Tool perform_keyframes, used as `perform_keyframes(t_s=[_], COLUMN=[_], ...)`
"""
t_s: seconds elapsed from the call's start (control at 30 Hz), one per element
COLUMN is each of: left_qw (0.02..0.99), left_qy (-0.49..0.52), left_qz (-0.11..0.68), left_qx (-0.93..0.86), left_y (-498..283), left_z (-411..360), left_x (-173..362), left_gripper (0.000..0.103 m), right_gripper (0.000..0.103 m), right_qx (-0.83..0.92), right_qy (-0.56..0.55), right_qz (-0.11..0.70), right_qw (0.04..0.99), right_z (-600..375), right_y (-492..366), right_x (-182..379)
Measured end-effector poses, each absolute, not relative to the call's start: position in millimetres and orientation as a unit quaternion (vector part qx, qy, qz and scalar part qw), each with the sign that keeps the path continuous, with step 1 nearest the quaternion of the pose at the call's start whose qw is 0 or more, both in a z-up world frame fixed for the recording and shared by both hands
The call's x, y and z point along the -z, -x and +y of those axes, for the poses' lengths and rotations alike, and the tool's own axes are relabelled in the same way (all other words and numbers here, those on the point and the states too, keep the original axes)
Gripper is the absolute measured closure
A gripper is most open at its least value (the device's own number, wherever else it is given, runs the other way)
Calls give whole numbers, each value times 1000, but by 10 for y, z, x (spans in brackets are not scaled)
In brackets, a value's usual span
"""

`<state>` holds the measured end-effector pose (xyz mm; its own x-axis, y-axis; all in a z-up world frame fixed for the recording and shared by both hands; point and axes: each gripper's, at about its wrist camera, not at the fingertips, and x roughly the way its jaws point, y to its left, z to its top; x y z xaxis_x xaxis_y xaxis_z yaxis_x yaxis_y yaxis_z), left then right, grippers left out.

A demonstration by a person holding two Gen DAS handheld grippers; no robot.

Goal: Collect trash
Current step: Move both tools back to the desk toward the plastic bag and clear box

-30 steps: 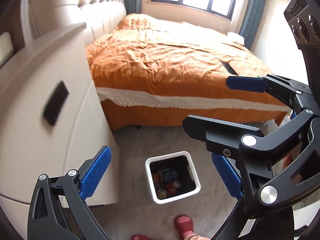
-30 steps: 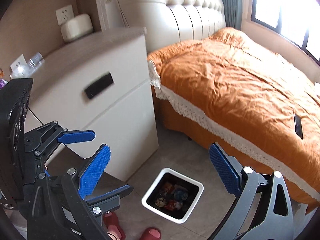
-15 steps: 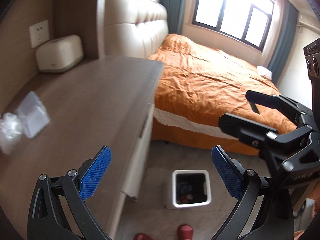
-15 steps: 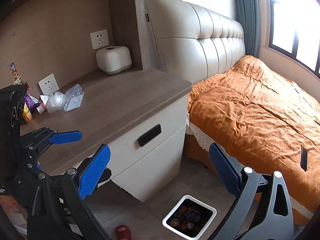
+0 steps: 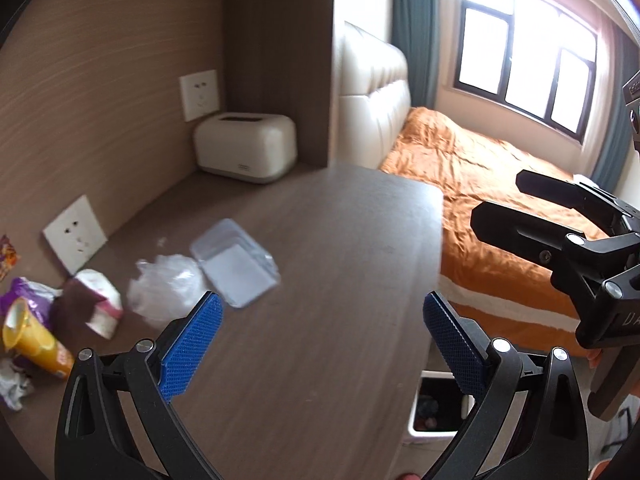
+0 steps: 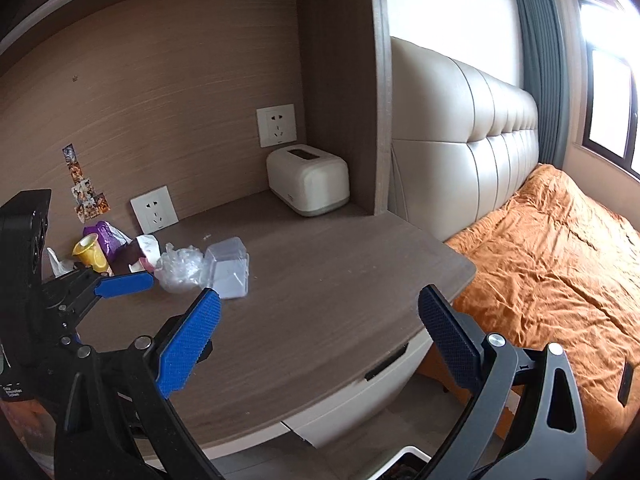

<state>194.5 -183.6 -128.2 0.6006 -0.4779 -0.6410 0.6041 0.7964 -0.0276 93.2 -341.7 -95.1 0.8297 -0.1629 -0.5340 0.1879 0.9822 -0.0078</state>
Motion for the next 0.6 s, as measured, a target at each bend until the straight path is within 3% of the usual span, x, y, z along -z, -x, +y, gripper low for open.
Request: perform_keyframes(t_s=[0.6], left_qw=[911], left_qy=[-102], left_qz=[317], left_qx=[241], left_y=[-2488], left_z=[-1016], left_x=[1255], left_gripper=[5], right_gripper=[5], right_qx=[53], right_qy=[20], right_qz=[289], right_qw=[956], right_z=[-2704], right_y=[-1593], right_x=[944])
